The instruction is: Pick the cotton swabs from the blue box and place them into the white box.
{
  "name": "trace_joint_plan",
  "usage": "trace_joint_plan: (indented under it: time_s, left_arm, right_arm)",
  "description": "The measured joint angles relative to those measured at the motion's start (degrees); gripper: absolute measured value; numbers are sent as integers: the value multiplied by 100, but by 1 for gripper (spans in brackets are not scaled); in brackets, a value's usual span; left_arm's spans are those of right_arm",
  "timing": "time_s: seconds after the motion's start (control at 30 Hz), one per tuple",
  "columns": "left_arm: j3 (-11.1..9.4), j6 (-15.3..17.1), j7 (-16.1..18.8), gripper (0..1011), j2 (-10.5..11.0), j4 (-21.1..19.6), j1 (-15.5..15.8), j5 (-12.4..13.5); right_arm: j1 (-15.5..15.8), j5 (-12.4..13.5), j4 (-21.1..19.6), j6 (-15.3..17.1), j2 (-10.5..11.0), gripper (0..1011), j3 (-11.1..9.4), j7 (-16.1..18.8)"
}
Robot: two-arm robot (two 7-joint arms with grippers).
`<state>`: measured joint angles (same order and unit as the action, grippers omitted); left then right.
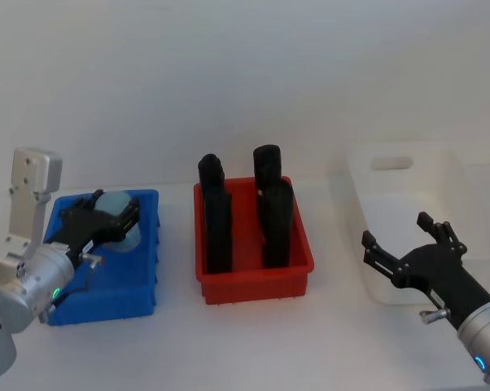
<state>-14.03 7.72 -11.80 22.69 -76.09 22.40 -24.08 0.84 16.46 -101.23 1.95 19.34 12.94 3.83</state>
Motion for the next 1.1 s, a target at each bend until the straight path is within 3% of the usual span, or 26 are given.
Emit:
trace_joint_plan:
  time_s: [0.17, 0.37, 0.93, 1.1]
  left_arm:
    - [11, 164, -174, 670, 30, -273, -1, 1]
    - [17, 569, -635, 670, 75, -751, 65, -40]
    - [-103, 1155, -1791, 670, 26, -1140, 344, -138]
    - [-140, 1240, -1995, 670, 0, -1176, 405, -146]
  right_arm:
    - [0, 0, 0, 0, 0, 1002, 0, 0]
    - [0, 0, 0, 0, 0, 1002, 0, 0]
    - [0, 0, 0, 0, 0, 1002, 0, 0]
    - [0, 0, 0, 0, 0, 1002, 0, 0]
